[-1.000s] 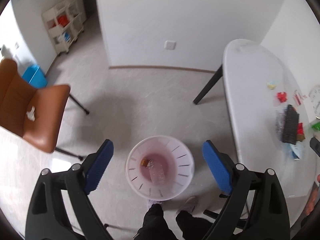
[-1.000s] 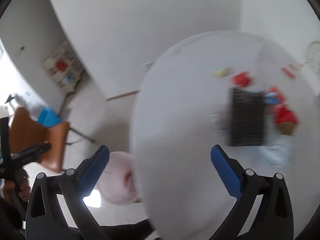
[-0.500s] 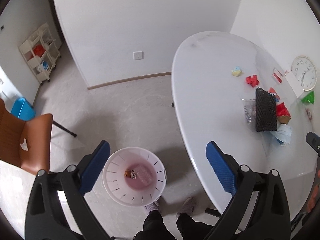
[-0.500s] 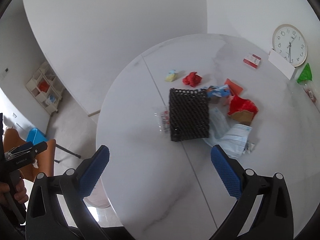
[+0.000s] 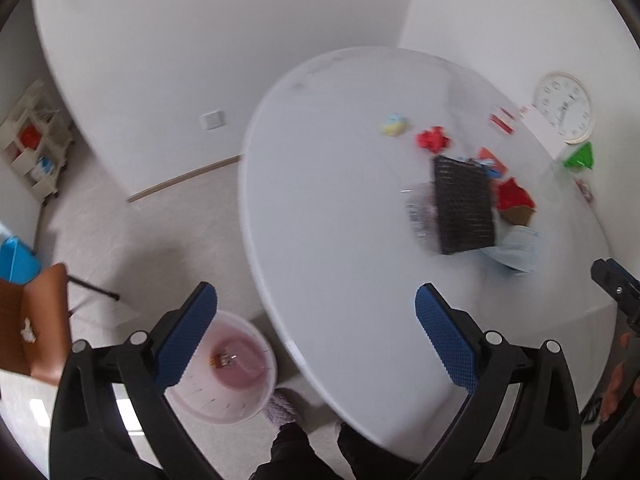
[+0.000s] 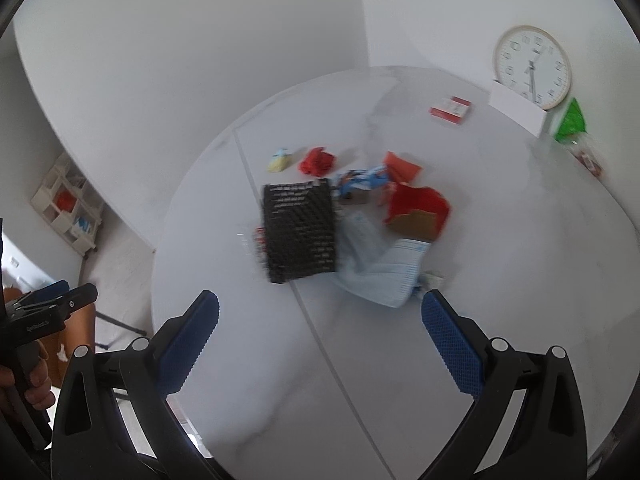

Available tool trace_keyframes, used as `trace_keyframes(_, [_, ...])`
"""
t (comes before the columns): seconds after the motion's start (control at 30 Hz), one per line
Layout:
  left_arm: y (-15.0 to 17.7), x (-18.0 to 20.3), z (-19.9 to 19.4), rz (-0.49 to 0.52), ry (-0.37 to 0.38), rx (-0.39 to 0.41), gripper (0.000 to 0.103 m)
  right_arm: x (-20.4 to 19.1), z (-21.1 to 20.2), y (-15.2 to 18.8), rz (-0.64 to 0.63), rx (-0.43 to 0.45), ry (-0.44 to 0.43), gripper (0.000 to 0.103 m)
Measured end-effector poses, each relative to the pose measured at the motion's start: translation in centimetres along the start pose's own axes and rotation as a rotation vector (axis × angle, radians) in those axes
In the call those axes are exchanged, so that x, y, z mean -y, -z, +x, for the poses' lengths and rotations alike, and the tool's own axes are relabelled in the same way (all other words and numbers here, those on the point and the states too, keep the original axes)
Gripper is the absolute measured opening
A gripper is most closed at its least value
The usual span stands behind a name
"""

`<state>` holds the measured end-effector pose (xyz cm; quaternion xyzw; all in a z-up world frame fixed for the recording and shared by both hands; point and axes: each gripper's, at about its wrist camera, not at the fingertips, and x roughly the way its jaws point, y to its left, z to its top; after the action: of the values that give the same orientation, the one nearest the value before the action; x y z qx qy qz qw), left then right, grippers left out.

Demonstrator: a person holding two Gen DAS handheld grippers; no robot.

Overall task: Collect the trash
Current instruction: 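Grasp the black mesh pad on the table with the left gripper, then grasp the blue face mask with the right gripper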

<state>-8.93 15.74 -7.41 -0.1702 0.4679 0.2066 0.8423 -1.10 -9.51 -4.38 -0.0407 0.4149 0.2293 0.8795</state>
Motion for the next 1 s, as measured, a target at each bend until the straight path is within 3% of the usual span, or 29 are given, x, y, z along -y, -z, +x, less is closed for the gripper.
trace_keyframes(0.37, [-5.1, 10.4, 6.8, 0.162, 0.175, -0.042, 0.095, 6.7, 1.4, 0.2, 0.114, -0.026, 0.051, 0.101])
trace_keyframes(0.67, [-11.7, 13.8, 15.7, 0.196, 0.251, -0.107, 0.091, 10.6, 4.7, -0.2, 0.194, -0.089, 0.065, 0.101])
trace_keyframes(0.8, [-12.9, 13.6, 19.5, 0.198, 0.261, -0.185, 0.071, 11.7, 6.1, -0.7, 0.222, -0.104, 0.073, 0.101])
trace_keyframes(0.87, [-13.0, 13.5, 20.6, 0.183, 0.281, -0.212, 0.053, 12.1, 6.8, -0.9, 0.237, -0.109, 0.073, 0.101])
trace_keyframes(1.0, [-12.7, 14.0, 21.2, 0.202, 0.322, -0.241, 0.026, 12.4, 8.0, -1.3, 0.257, -0.12, 0.073, 0.101])
